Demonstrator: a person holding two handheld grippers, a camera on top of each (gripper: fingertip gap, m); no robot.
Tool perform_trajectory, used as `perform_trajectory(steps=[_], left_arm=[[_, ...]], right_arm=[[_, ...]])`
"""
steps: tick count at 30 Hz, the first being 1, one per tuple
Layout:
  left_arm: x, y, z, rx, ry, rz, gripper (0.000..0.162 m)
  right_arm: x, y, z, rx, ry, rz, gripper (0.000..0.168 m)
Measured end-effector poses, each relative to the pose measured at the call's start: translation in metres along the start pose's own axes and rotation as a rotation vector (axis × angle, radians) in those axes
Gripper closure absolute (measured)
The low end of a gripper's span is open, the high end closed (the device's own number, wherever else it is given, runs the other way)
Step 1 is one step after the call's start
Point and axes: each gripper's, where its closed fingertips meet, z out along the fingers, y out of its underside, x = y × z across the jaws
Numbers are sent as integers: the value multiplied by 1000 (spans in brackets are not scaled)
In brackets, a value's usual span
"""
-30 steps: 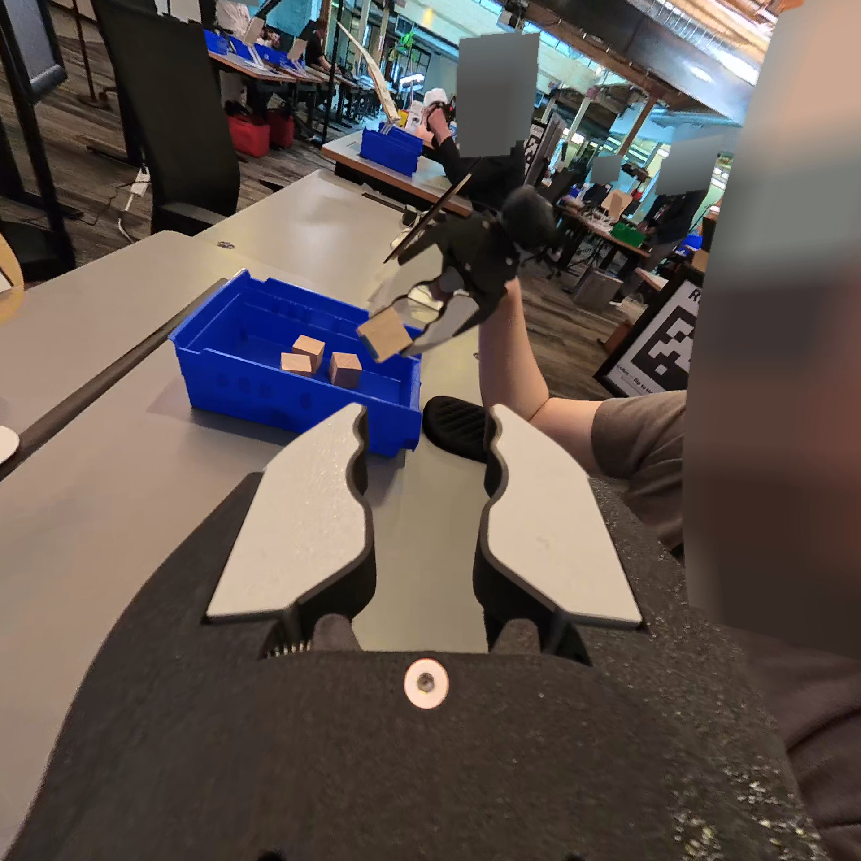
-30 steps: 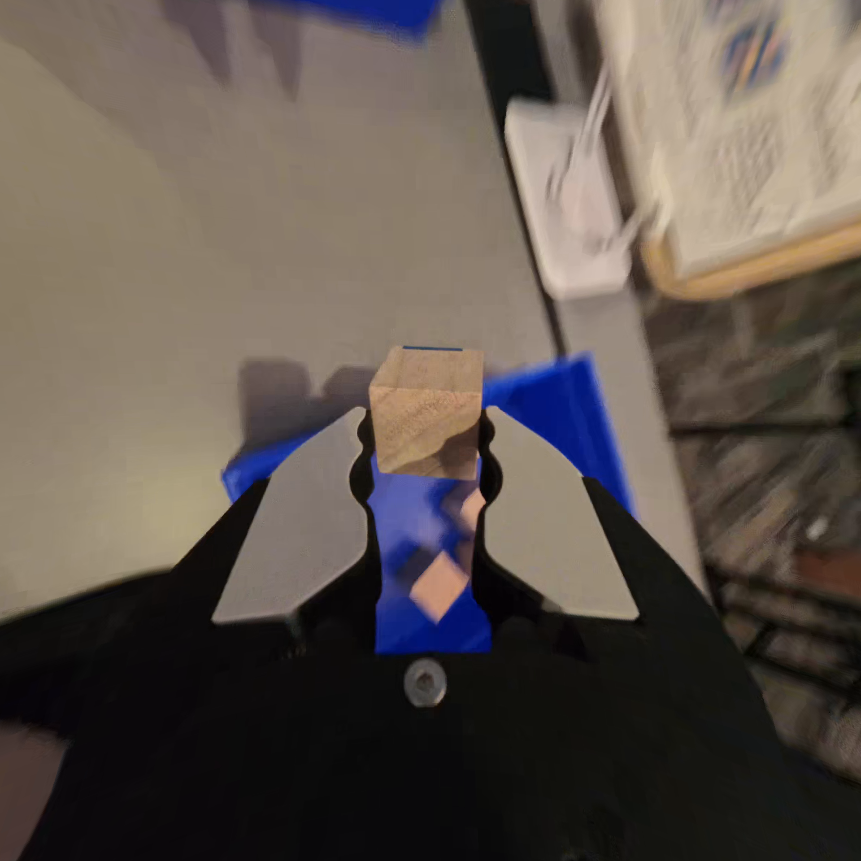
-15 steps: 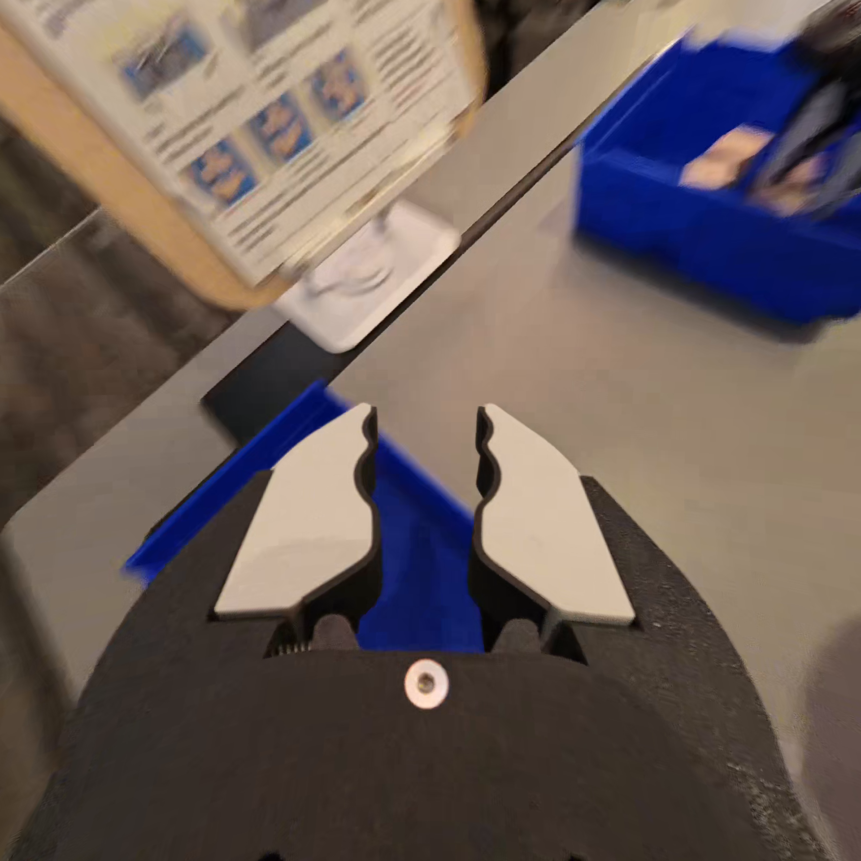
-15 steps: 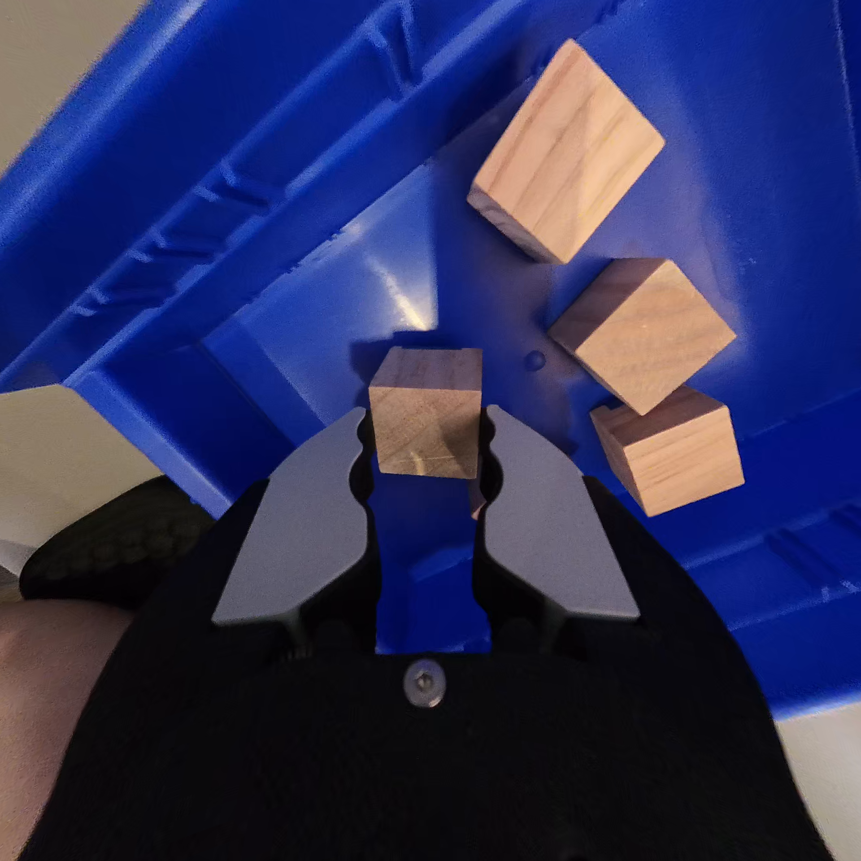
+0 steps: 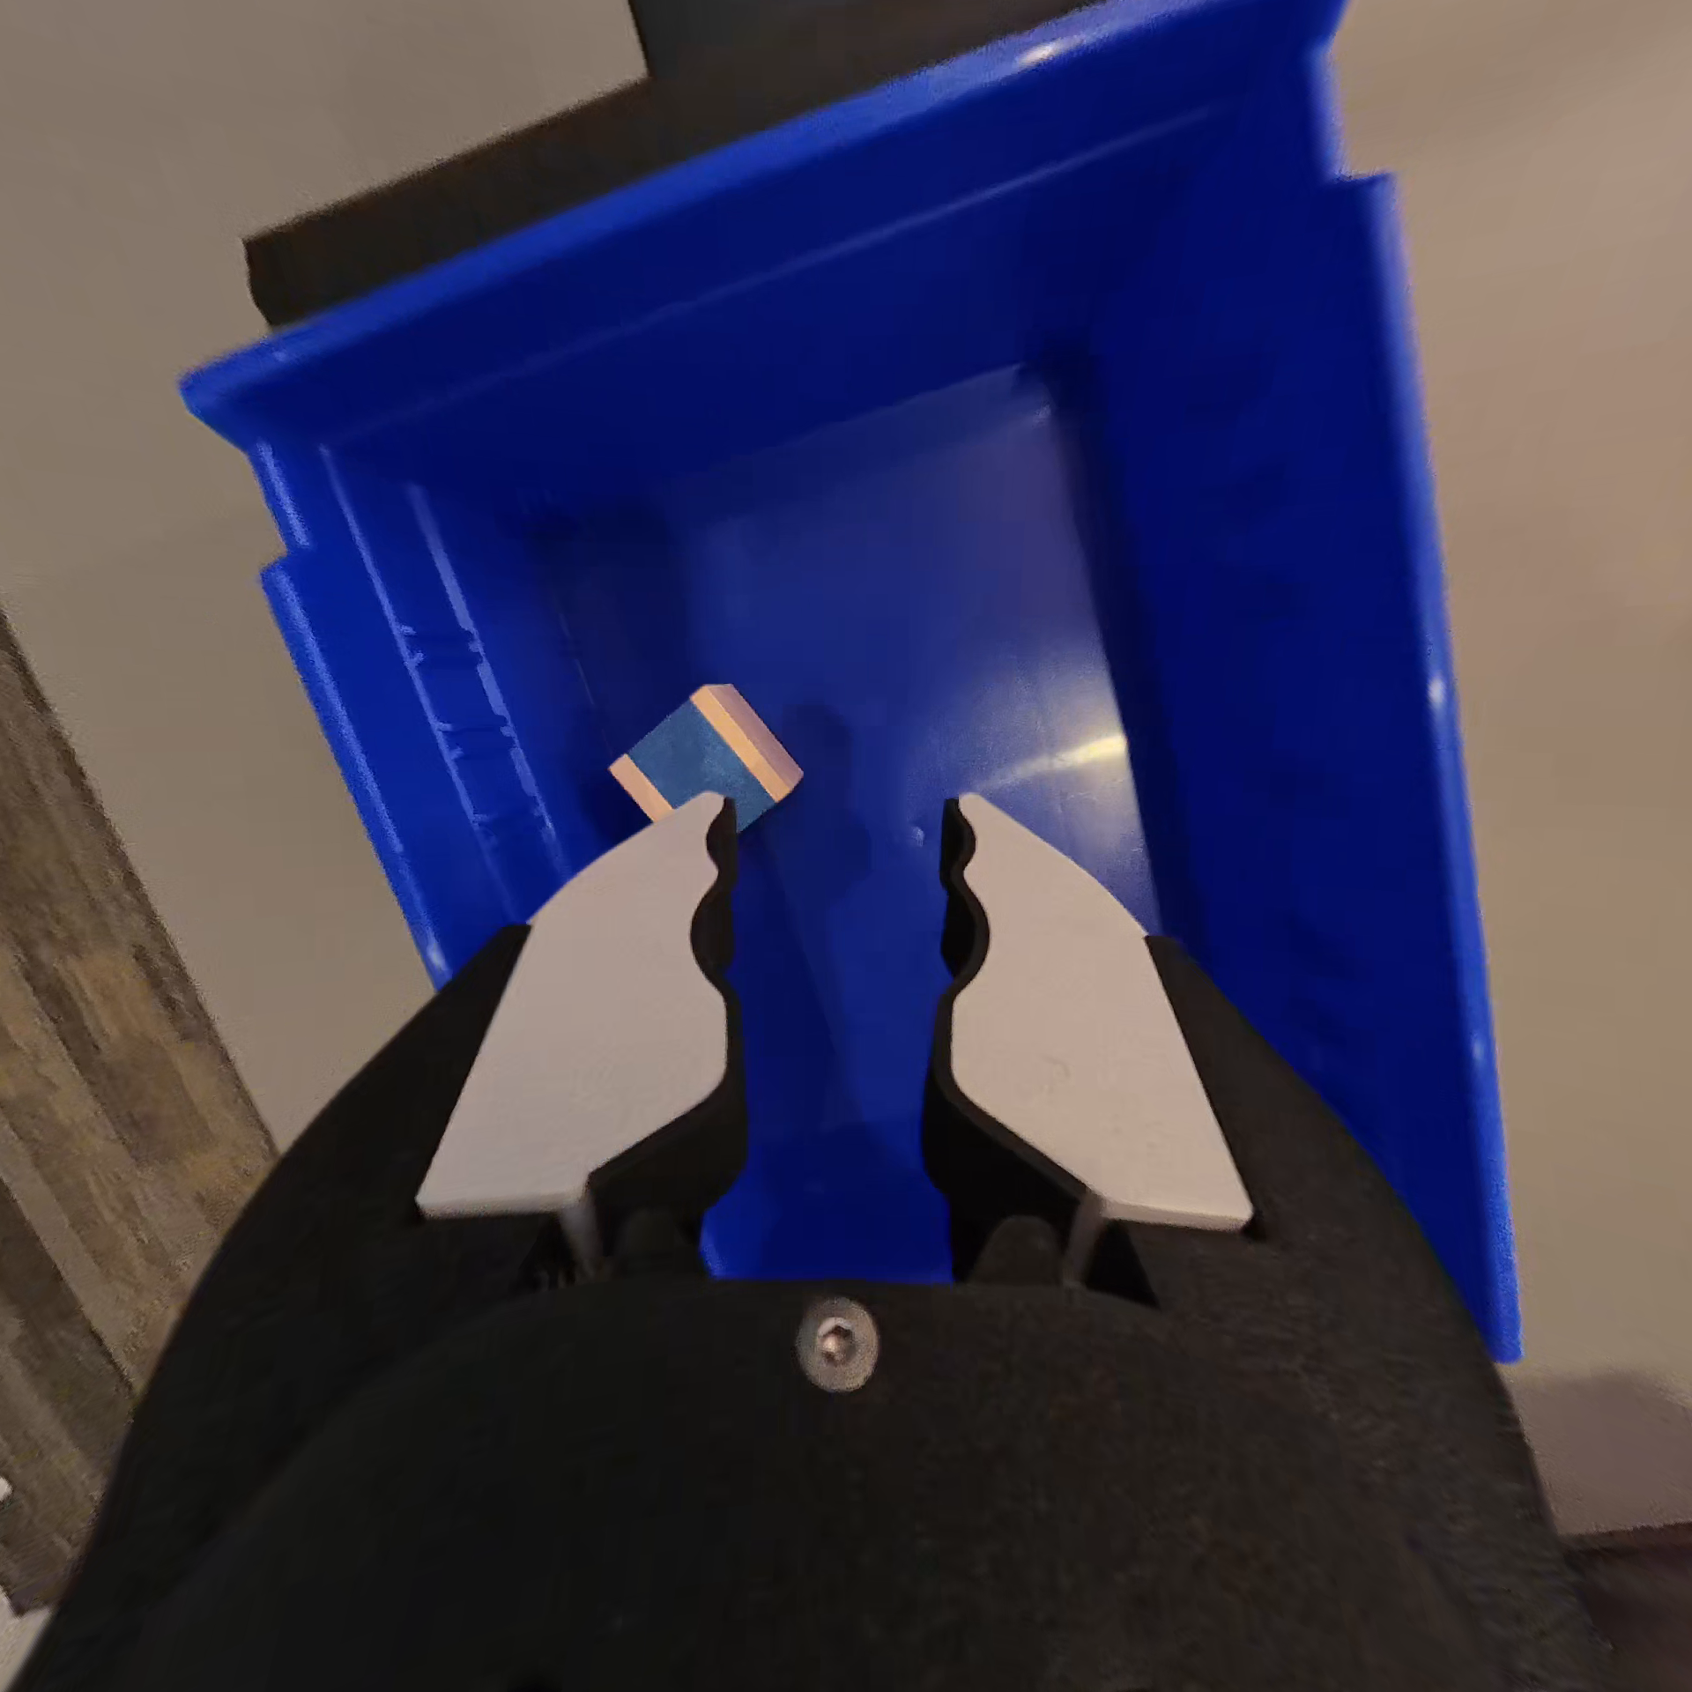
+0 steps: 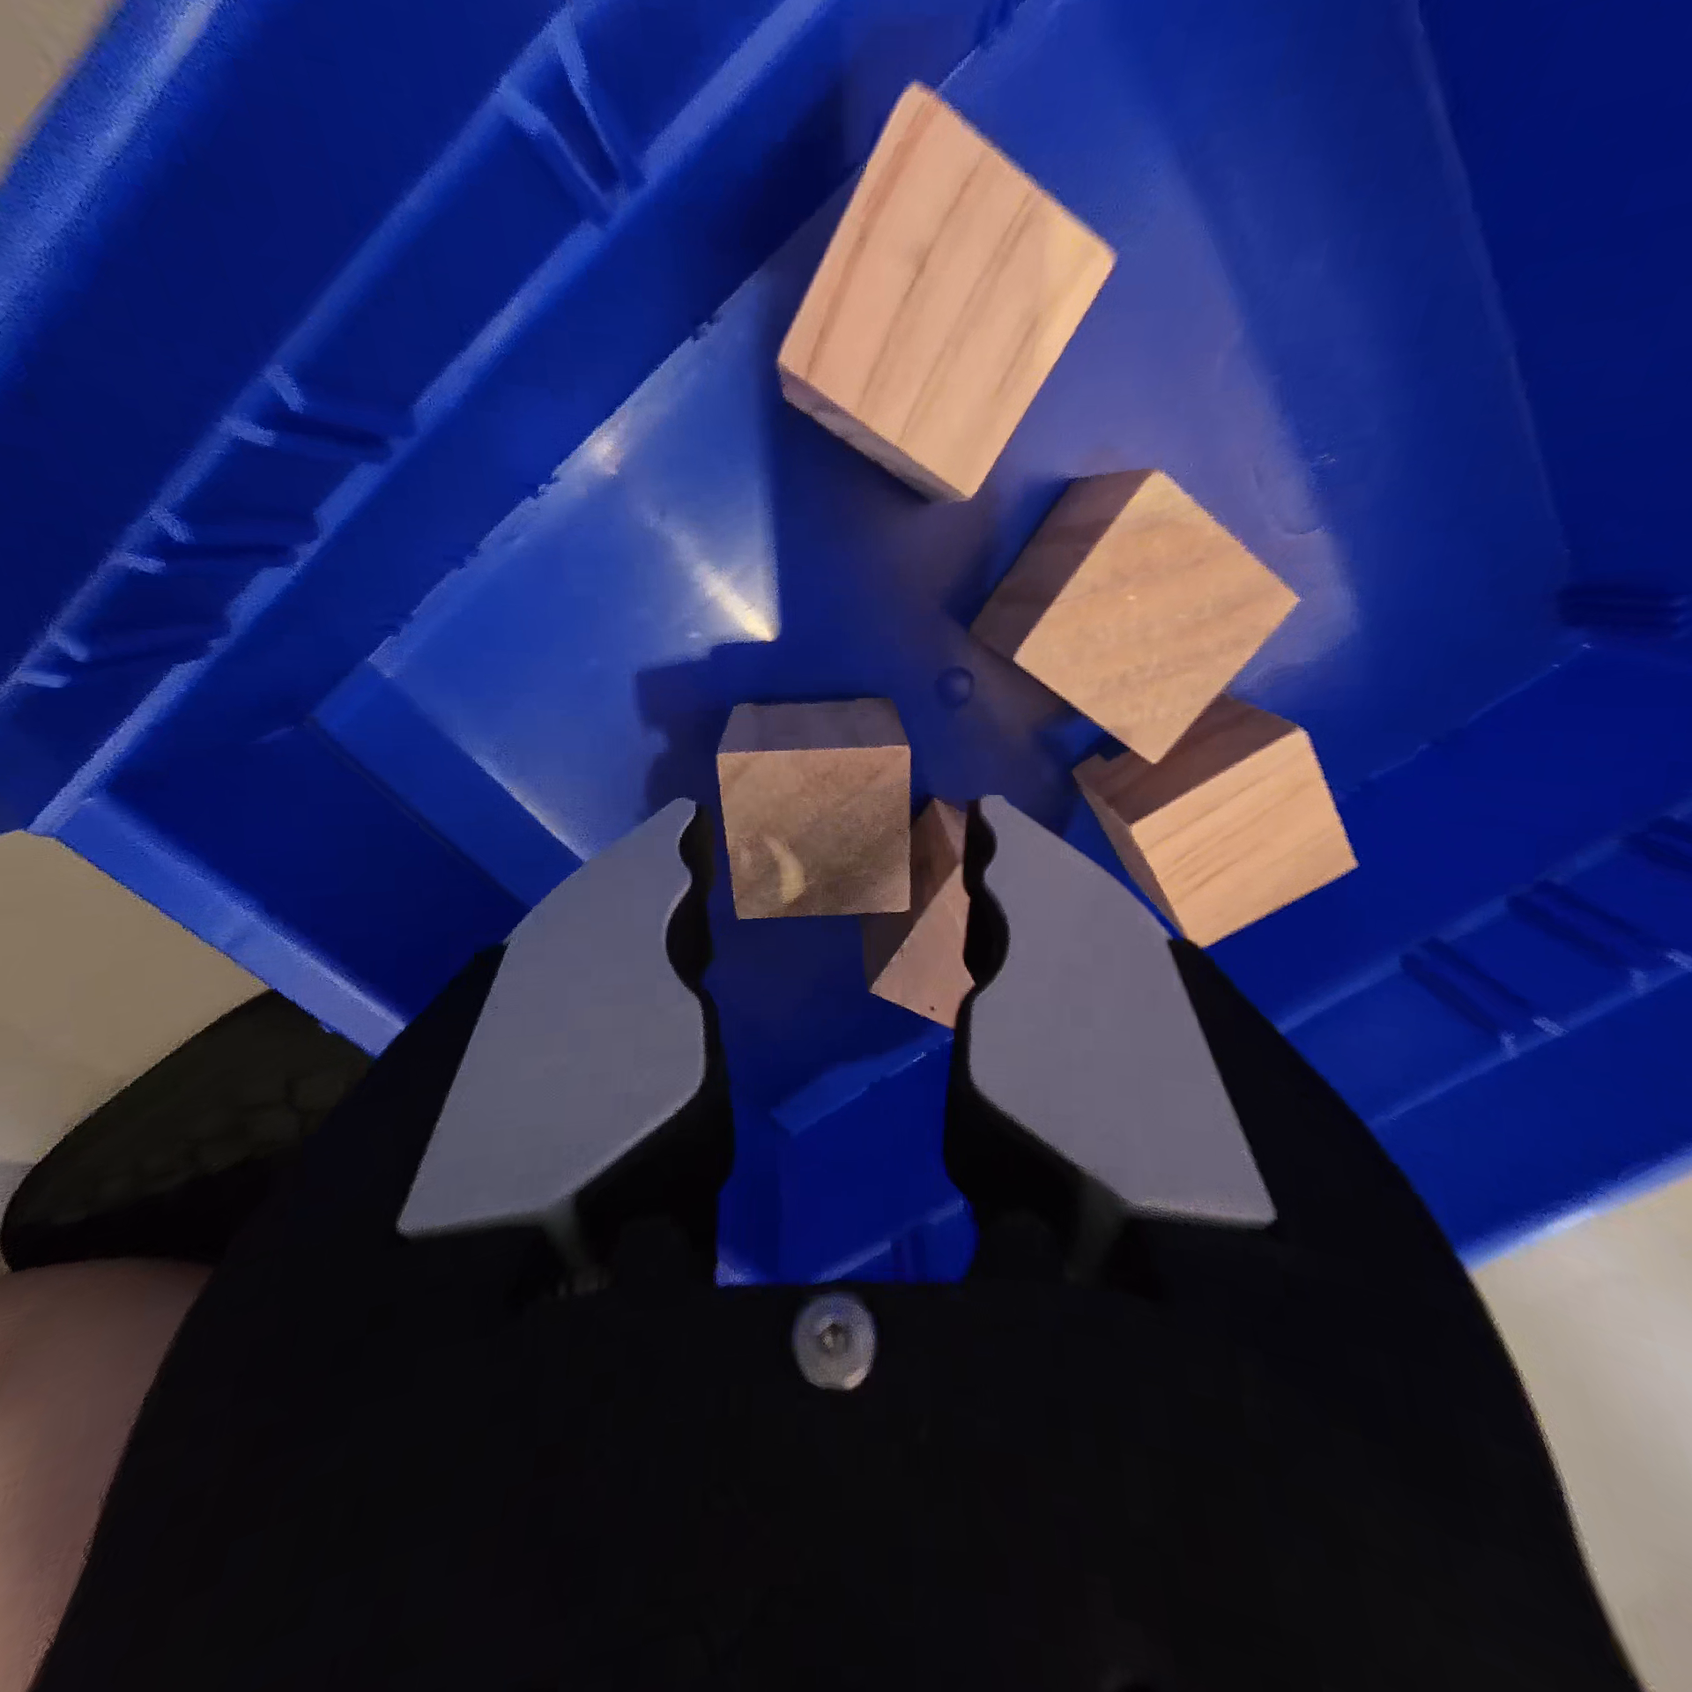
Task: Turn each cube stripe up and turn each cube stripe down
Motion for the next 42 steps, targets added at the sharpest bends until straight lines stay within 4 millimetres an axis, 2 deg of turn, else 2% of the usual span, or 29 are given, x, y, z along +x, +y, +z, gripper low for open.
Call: perform_trajectory(steps=[1,8,19,30,33,36,42], left_arm=[[-2,2,7,-25,9,-11,117],[-14,18,43,-188,8,-100,112],[-27,34,55,-287,-67,-132,94],[-39,40,70,-336,-93,-197,98],[-39,38,73,-331,-90,-189,101],[-43,33,74,-305,-102,-187,115],[-42,32,74,-310,-109,-132,115]], right_arm=[[0,-1,-4,7,11,5,112],[-8,-6,-24,13,88,-47,111],[-21,-9,-28,-19,111,-101,111],[-23,-8,-27,-31,106,-107,113],[-24,-9,-26,-37,104,-112,113],[-27,-8,-24,-48,95,-118,114],[-26,-8,-25,-49,99,-114,115]])
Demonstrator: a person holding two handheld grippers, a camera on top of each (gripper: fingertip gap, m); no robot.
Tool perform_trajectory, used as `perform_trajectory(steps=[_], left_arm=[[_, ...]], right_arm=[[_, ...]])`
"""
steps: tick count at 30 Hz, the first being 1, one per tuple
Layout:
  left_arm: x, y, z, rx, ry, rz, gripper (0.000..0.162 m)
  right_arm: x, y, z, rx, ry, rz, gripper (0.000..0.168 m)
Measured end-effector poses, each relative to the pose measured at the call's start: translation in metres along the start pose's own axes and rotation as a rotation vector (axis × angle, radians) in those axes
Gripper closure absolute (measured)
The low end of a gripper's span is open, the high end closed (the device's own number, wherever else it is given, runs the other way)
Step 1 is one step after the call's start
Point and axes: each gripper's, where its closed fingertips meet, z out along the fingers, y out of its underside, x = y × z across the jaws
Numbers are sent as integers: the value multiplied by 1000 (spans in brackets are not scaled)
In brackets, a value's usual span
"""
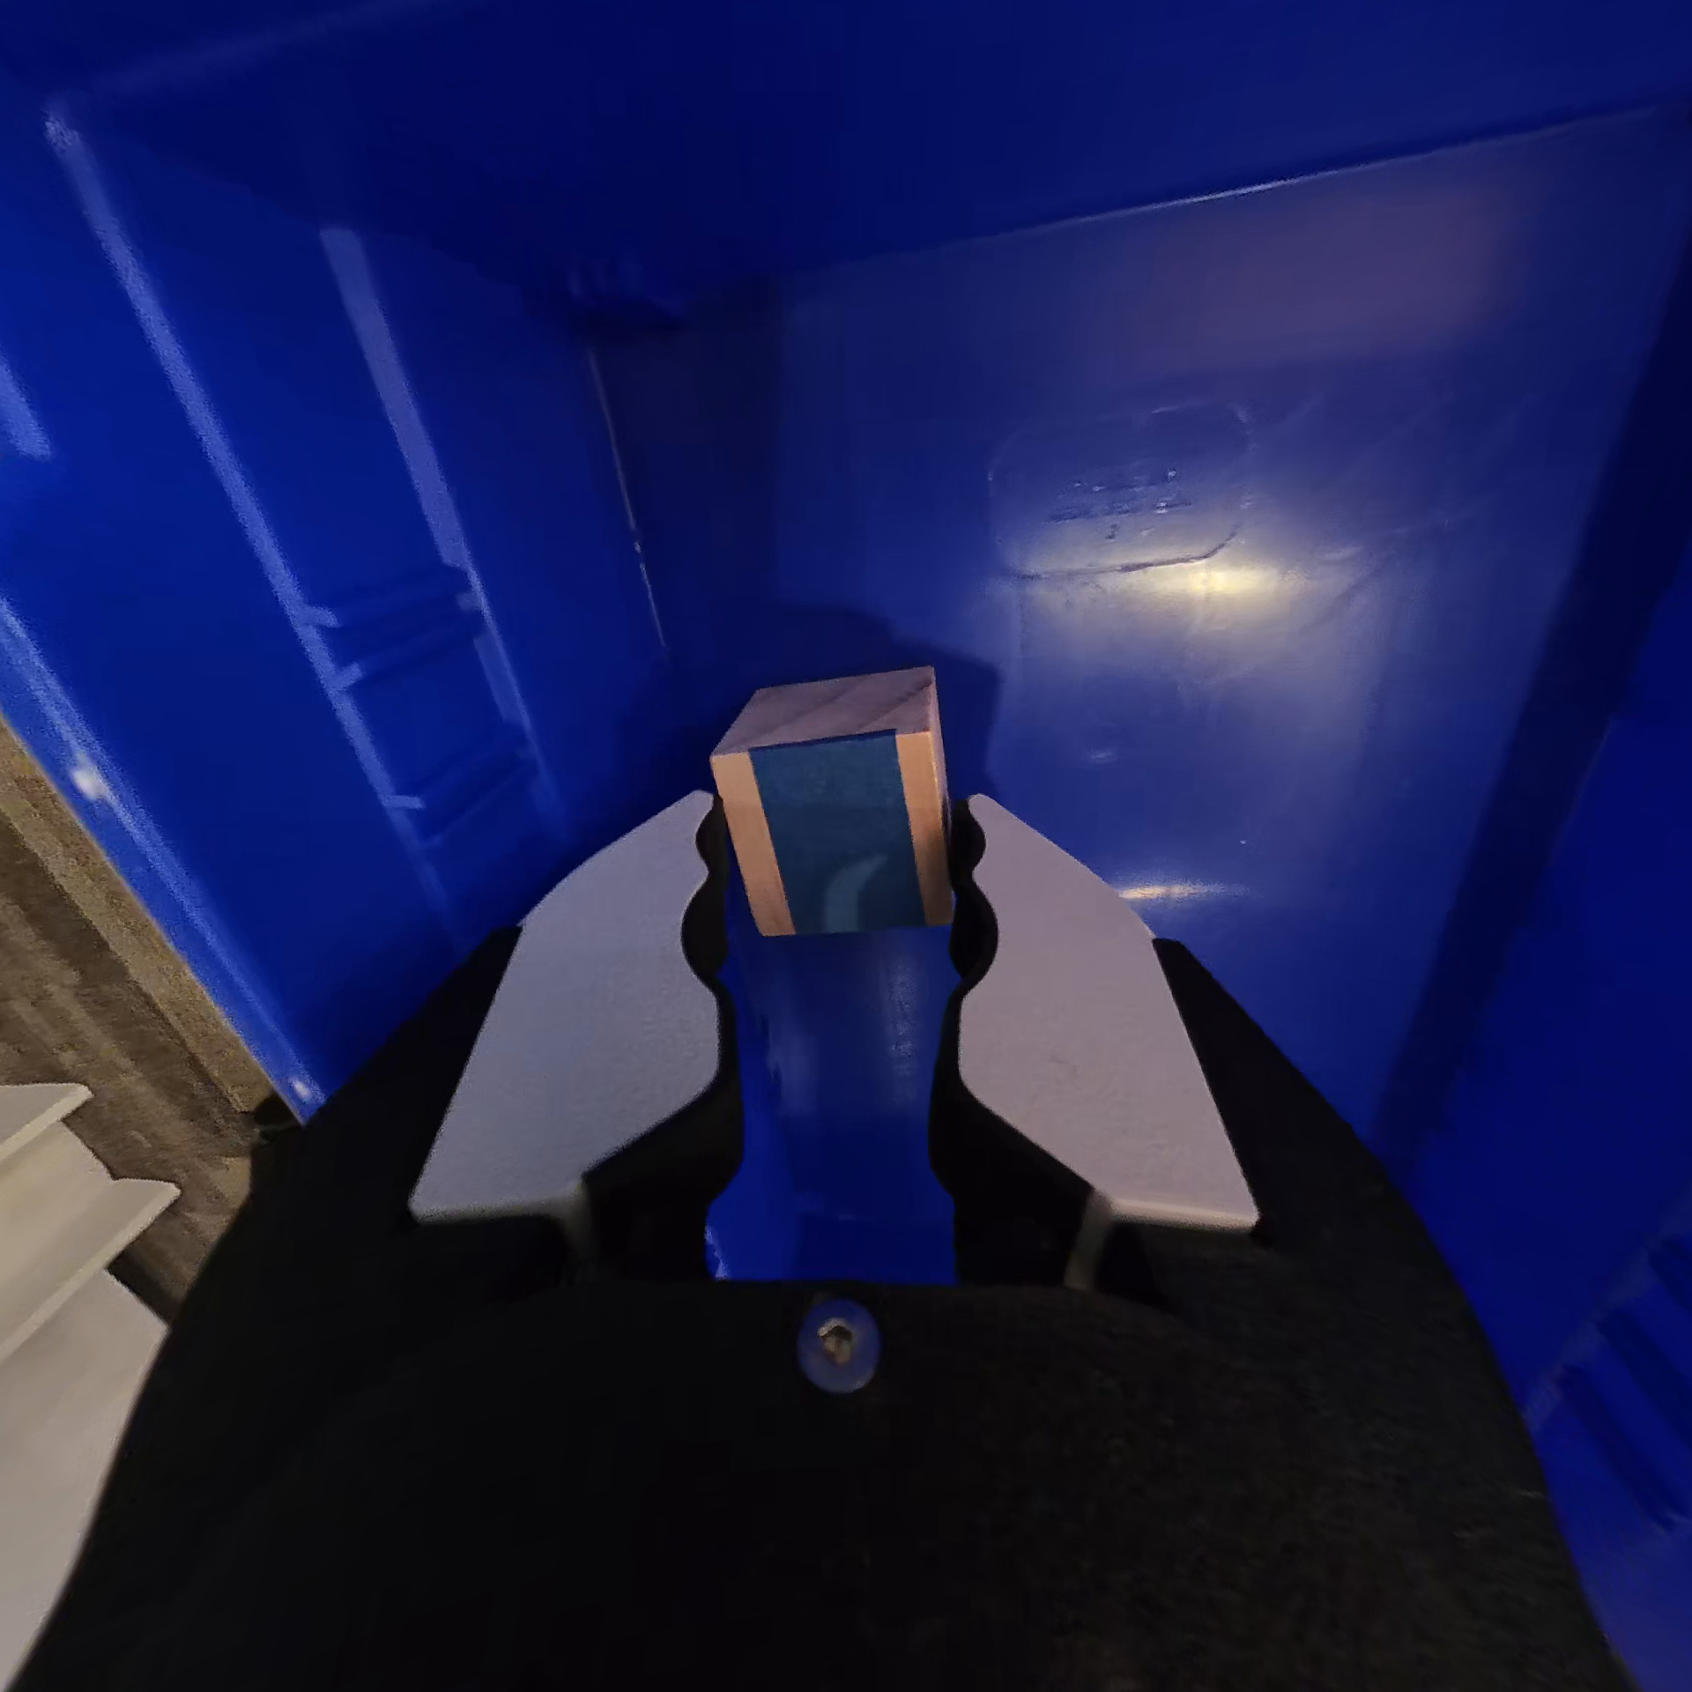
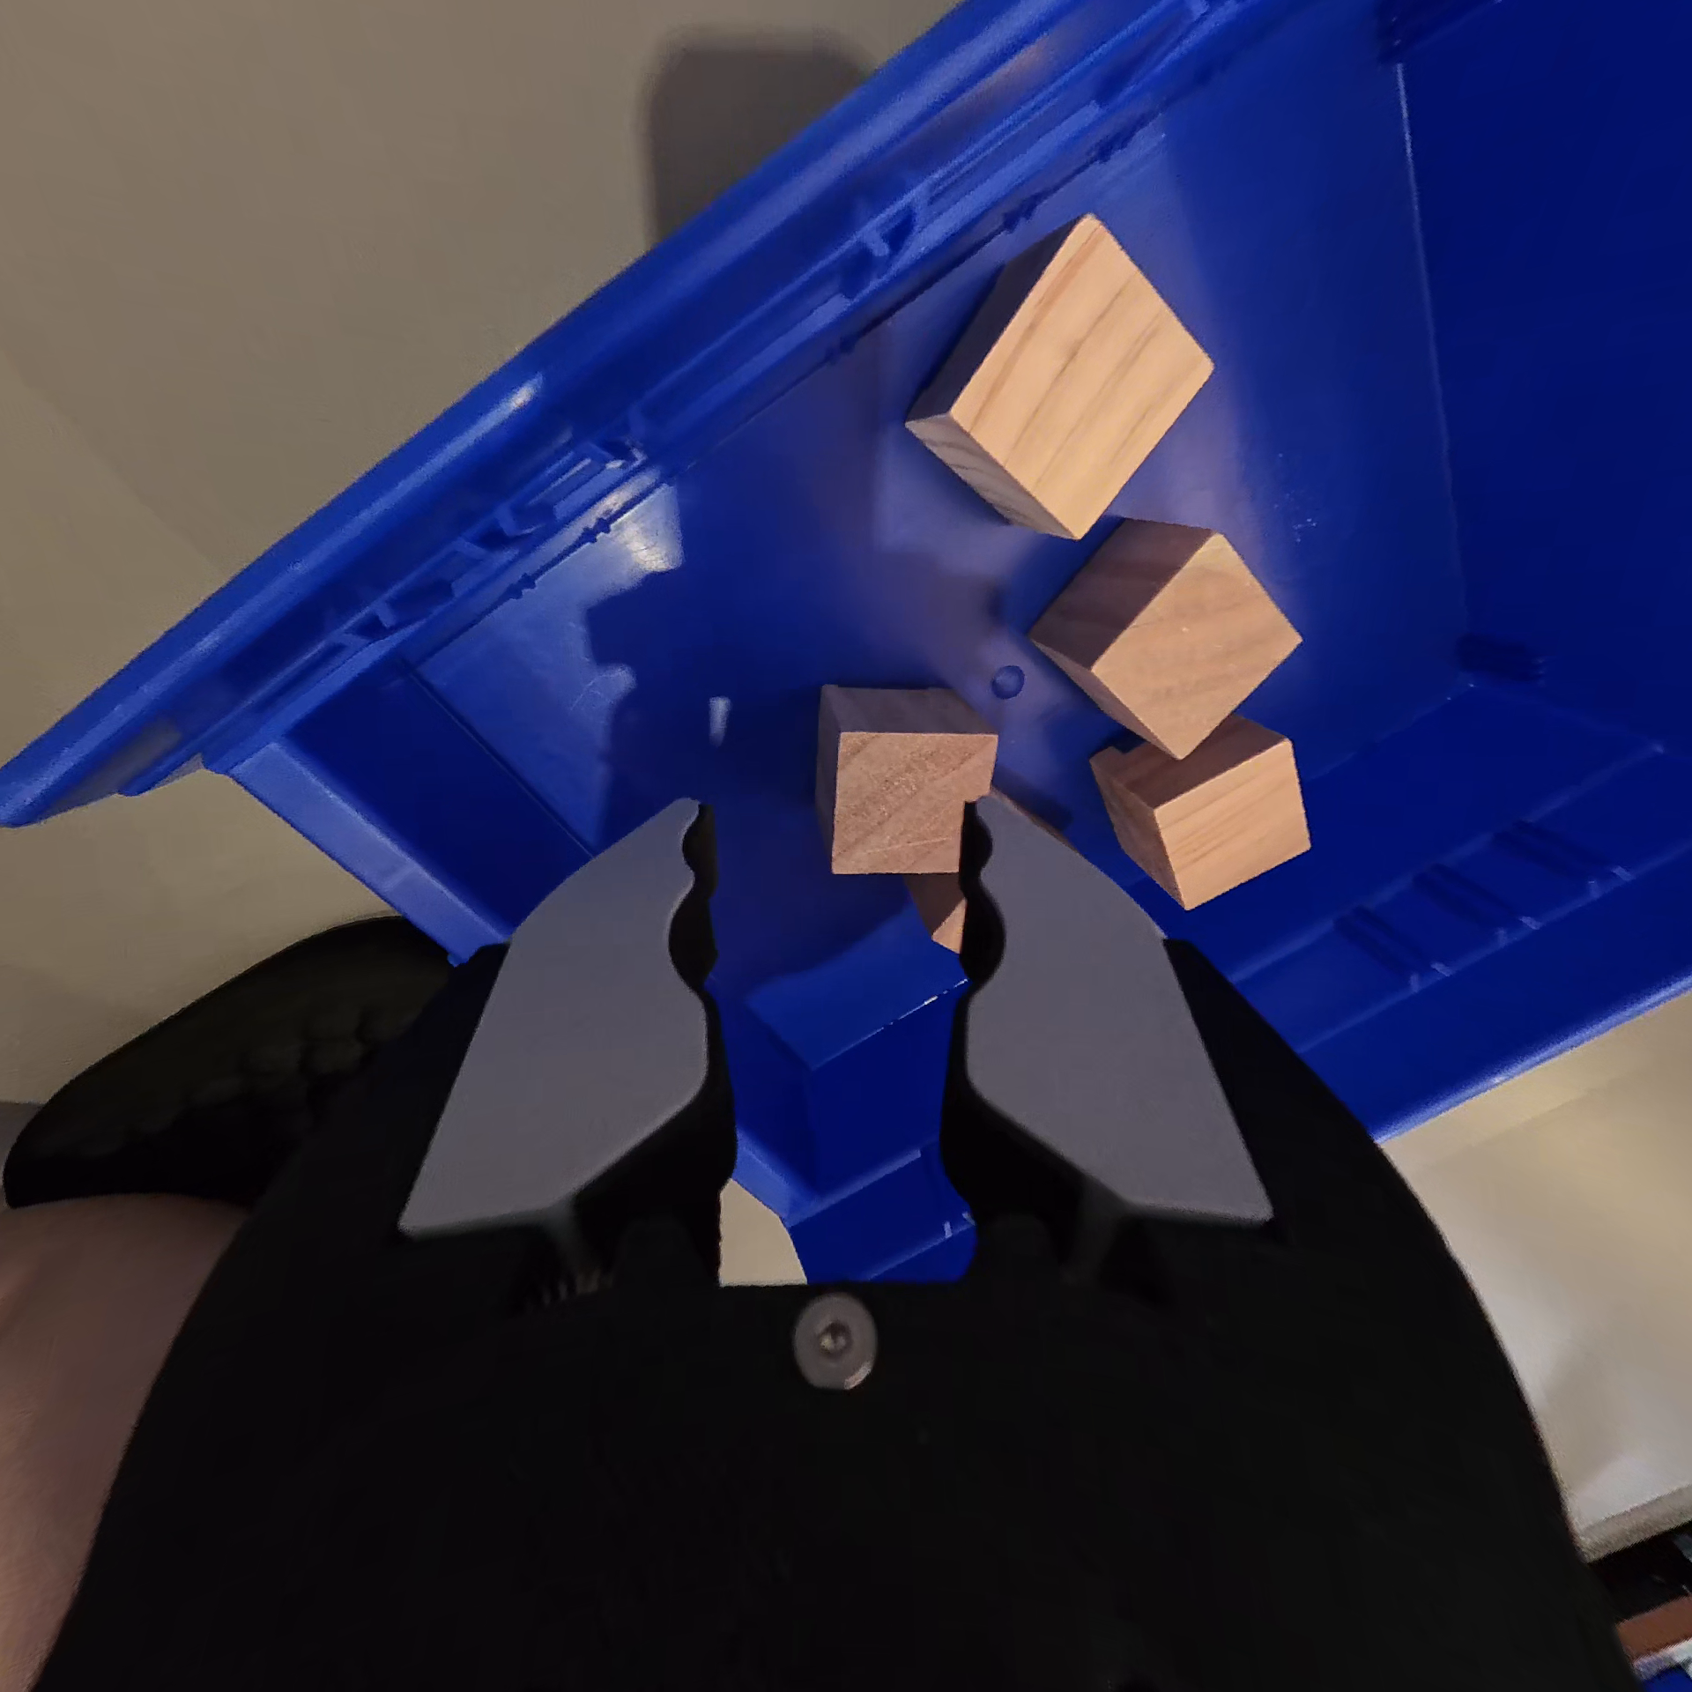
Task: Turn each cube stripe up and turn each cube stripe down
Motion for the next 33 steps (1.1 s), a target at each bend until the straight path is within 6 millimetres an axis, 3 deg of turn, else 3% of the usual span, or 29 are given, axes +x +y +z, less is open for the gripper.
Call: perform_trajectory(steps=[4,7,10,13,15,18,20,22,24,26,29,33], left_arm=[[9,-6,-6,35,13,51,116],[13,-9,-26,98,14,80,116],[29,-12,-66,250,114,115,116],[59,-13,-121,464,308,189,116],[82,-5,-154,570,451,280,116],[126,13,-194,664,711,451,116],[154,23,-219,709,879,528,116],[182,32,-236,719,1018,600,116],[207,40,-238,677,1073,683,117],[227,43,-239,659,1123,726,117],[249,52,-239,582,1232,761,117],[275,58,-234,508,1303,786,117]], right_arm=[[4,2,-3,-3,29,10,115],[10,3,-11,10,71,24,115],[20,1,-27,45,164,46,116],[35,-8,-53,121,310,62,116],[49,-24,-77,217,444,66,118],[59,-69,-128,483,649,68,118],[38,-106,-156,710,673,-10,117],[-3,-146,-173,936,600,-130,110],[-54,-182,-177,1114,449,-234,105],[-93,-211,-175,1250,339,-254,95],[-130,-239,-161,1373,336,-281,84],[-147,-247,-153,1484,478,-240,86]])
